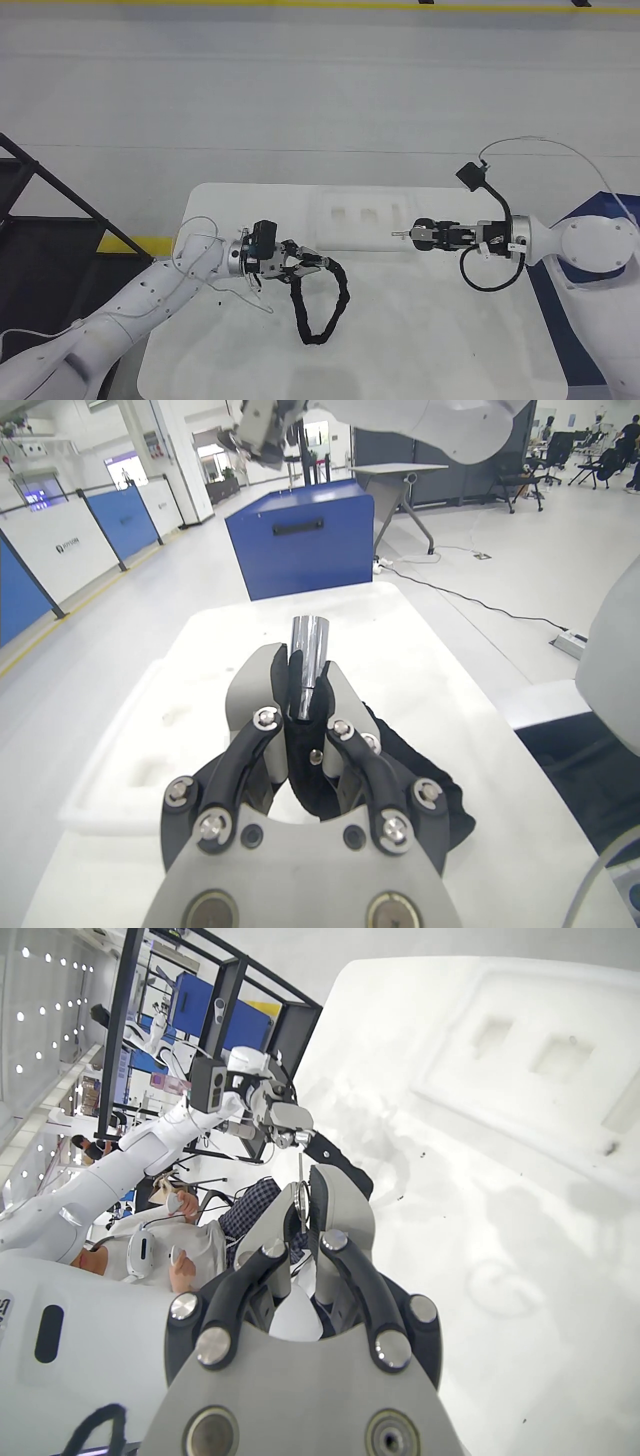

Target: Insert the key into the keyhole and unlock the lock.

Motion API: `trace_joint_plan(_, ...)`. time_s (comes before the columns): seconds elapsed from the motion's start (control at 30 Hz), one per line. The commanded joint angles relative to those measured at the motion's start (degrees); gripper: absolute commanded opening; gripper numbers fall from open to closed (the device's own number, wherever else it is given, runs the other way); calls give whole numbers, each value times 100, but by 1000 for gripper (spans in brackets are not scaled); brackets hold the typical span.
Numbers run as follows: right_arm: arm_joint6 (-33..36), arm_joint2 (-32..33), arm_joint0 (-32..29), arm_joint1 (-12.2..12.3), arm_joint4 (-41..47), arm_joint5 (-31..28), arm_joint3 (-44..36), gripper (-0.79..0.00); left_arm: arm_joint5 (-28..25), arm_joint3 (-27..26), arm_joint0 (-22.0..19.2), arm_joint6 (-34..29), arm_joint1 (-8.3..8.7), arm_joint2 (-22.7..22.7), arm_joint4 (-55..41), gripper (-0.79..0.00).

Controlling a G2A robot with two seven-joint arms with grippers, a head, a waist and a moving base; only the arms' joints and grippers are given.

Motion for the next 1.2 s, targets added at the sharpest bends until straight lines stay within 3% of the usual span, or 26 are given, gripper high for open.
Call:
trace_joint_plan(0.0,122,13,-8,20,-32,126,-201,-785,113,-26,-73,133,-84,60,15,-785)
trace_joint_plan(0.3,729,94,-29,123,-225,266,-1090,-785,742,65,-425,763,-561,599,52,-785)
trace_joint_plan(0.47,665,107,-68,154,-343,202,-1249,-785,841,309,-684,861,-787,989,-79,-785)
trace_joint_plan(1.17,437,119,-158,166,-458,187,-1210,-785,927,258,-554,724,-797,987,-117,-785)
